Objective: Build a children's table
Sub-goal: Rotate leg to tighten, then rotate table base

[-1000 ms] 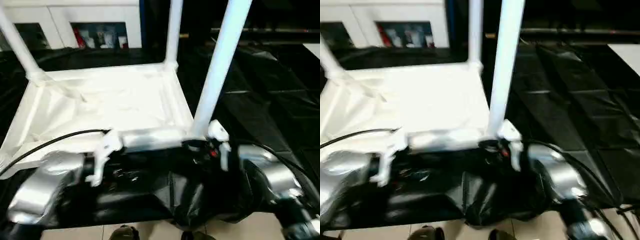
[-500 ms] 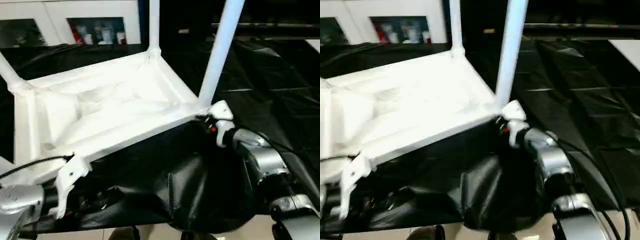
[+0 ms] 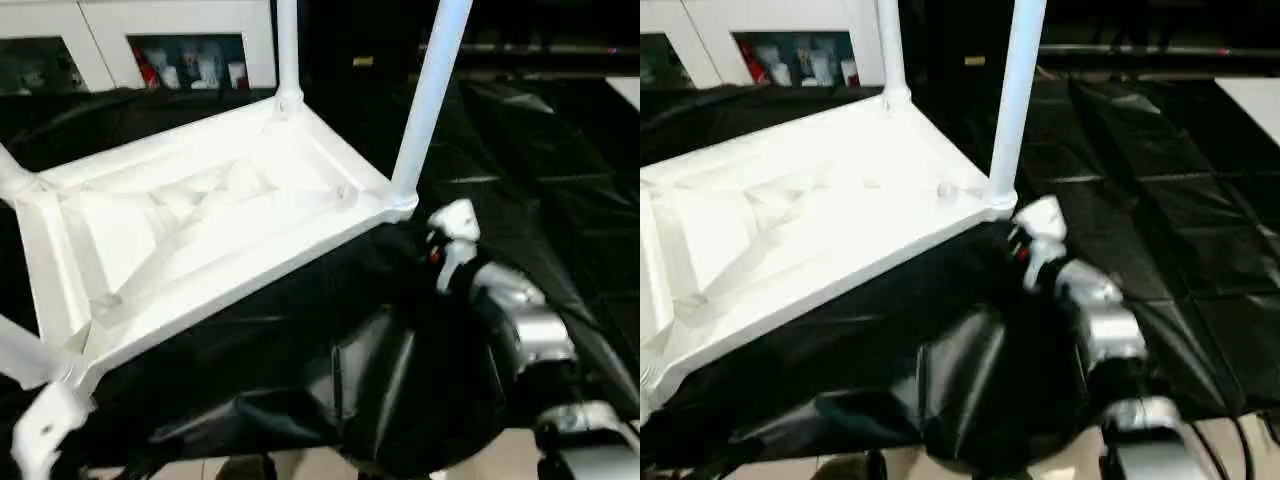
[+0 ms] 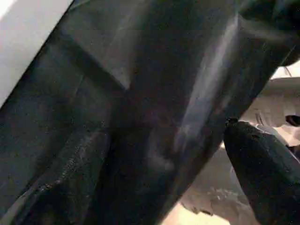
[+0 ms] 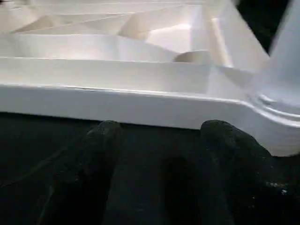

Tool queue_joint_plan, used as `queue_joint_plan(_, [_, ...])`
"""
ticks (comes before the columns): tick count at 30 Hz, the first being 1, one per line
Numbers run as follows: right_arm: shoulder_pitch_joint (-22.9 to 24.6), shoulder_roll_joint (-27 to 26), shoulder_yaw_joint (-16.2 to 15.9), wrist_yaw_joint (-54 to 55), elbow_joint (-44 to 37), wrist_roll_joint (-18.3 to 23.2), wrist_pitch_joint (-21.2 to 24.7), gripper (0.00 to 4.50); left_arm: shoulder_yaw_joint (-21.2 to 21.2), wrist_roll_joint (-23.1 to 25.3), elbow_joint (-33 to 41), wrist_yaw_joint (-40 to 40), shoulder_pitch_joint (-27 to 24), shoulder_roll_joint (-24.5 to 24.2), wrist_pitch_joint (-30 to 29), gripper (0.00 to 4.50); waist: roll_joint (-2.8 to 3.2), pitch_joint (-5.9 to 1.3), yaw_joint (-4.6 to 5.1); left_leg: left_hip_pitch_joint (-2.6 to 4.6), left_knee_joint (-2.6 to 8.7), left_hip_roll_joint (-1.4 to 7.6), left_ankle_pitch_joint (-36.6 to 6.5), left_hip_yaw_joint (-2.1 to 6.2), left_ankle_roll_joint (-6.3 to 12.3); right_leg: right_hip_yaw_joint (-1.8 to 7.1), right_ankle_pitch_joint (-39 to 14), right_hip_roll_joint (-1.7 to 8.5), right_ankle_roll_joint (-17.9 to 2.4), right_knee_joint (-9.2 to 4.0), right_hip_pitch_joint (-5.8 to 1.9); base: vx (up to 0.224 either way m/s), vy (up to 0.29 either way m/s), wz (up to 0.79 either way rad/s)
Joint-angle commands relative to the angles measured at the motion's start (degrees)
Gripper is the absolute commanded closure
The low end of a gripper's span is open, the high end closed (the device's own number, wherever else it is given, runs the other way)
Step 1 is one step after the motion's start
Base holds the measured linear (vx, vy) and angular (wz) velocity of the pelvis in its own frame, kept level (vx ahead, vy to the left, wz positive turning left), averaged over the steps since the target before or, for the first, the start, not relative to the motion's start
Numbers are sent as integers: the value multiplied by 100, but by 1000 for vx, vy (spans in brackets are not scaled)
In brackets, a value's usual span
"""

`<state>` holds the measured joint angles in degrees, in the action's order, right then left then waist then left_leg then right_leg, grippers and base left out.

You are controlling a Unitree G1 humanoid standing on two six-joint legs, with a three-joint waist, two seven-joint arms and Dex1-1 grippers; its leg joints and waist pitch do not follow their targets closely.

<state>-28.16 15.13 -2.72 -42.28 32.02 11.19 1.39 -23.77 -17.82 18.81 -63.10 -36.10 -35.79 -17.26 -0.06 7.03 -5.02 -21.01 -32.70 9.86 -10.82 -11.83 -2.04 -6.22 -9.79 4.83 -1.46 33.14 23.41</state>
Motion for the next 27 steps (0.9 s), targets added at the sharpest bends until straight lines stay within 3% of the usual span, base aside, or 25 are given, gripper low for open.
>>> queue_joint_plan(1, [82,0,11,-72,-155,55,-68,134,-547,-273,-204,-290,-104,-214,-83,18,33,-319,-13,101,474,446,-1623,199,238,454,-2199,442,-1016,-406,-204,0,0,0])
queue_joint_plan(5, [195,-25,-2,-153,-309,63,-19,134,-1063,-608,-565,-649,-223,-607,-133,18,30,-335,-24,141,483,449,-1734,187,164,487,-2098,401,-1046,-386,-172,0,0,0])
queue_joint_plan(9, [239,-19,-45,-218,-370,77,-9,134,-1433,-599,-842,-971,-398,-1049,-304,18,15,-362,-26,134,491,446,-1669,182,186,496,-1916,387,-1068,-348,-192,0,0,0])
queue_joint_plan(11, [240,-19,-55,-249,-372,77,-13,134,-1619,-602,-1033,-1072,-392,-1246,-357,18,-11,-358,-31,159,497,451,-1808,180,126,504,-2067,396,-1075,-367,-180,0,0,0])
queue_joint_plan(15, [234,-23,-79,-290,-367,71,-27,134,-1903,-623,-1339,-1184,-269,-1550,-370,18,-8,-357,-50,184,505,442,-1906,183,71,507,-2165,397,-1038,-369,-172,0,0,0])
queue_joint_plan(19, [245,-46,-83,-337,-396,30,-7,134,-2282,-813,-1886,-1185,193,-1965,-215,18,-15,-373,-82,212,515,441,-2052,205,-15,501,-2236,409,-1018,-367,-182,0,0,0])
queue_joint_plan(22, [265,-44,-123,-362,-338,-15,-48,134,-2487,-1329,-1962,-1171,761,-2036,-460,18,-9,-400,-108,239,501,438,-2032,189,-91,500,-1987,405,-1158,-323,-185,0,0,0])
queue_joint_plan(27, [279,-78,-174,-299,-281,-101,-79,134,-2324,-2185,-1467,-1214,1286,-1883,-1098,18,-3,-433,-142,220,480,431,-1884,180,-125,496,-1655,409,-1302,-280,-217,0,0,0])
